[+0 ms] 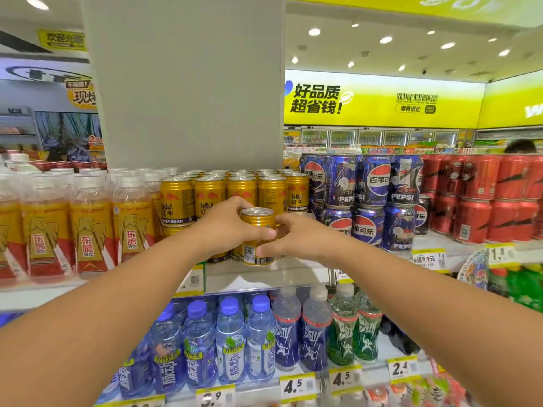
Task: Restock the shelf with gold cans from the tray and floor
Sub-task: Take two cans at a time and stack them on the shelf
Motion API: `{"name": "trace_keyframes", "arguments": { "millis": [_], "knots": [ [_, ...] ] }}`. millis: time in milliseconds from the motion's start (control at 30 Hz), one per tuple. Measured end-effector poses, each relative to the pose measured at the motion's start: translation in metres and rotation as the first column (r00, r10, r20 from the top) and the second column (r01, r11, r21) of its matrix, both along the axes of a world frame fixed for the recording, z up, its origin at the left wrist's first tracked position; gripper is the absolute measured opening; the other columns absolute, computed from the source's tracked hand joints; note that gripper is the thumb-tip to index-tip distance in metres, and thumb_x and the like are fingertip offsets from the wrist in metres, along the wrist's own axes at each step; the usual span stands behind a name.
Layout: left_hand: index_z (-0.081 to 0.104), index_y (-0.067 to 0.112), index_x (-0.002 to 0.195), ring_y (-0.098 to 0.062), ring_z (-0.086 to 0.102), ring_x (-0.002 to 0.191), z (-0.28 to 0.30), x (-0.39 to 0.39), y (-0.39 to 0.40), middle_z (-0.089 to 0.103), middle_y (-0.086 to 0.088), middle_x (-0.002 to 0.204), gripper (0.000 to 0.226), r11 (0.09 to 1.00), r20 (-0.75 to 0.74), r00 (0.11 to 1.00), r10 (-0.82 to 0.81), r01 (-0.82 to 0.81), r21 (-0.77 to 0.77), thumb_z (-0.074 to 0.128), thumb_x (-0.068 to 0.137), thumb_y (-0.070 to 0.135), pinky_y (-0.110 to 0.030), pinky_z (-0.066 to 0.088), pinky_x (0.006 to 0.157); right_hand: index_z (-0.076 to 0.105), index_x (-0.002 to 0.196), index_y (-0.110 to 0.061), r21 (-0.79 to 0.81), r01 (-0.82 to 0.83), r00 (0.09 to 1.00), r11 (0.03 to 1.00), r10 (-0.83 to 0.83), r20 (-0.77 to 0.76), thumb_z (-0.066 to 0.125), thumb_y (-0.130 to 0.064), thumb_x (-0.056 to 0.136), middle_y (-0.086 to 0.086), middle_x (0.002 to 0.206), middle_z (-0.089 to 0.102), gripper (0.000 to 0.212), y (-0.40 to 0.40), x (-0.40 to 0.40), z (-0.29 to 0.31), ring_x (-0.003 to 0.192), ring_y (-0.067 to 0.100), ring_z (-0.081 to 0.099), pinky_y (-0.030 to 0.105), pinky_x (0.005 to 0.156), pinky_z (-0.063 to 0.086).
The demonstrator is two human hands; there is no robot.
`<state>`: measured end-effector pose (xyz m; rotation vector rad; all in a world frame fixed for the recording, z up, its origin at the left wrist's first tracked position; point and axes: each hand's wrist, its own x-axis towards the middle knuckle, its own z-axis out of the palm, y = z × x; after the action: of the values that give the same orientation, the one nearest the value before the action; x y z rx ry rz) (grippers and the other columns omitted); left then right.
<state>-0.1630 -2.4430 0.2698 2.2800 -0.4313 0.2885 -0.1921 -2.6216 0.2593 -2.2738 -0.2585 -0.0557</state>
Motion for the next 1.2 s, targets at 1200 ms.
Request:
{"name": "trace_keyframes", "arguments": {
  "millis": [1200],
  "knots": [
    [0.024, 0.033, 0.155, -0.011, 0.02, 0.148, -0.028, -0.04, 0.043, 0.02, 0.011, 0.162, 0.092, 0.859, 0.029, 0.996, -0.079, 0.053, 0.509, 0.059, 0.079, 0.072, -0.028, 0.021, 0.116, 0.042, 0.131, 0.0, 0.197, 0.634, 0.701, 0.747, -0.664, 0.261, 0.082, -0.021, 0.08, 0.018, 0.124, 0.059, 0.069, 0.003, 0.036, 0.035, 0.113, 0.034, 0.06, 0.04, 0.082, 0.053]
  ]
}}
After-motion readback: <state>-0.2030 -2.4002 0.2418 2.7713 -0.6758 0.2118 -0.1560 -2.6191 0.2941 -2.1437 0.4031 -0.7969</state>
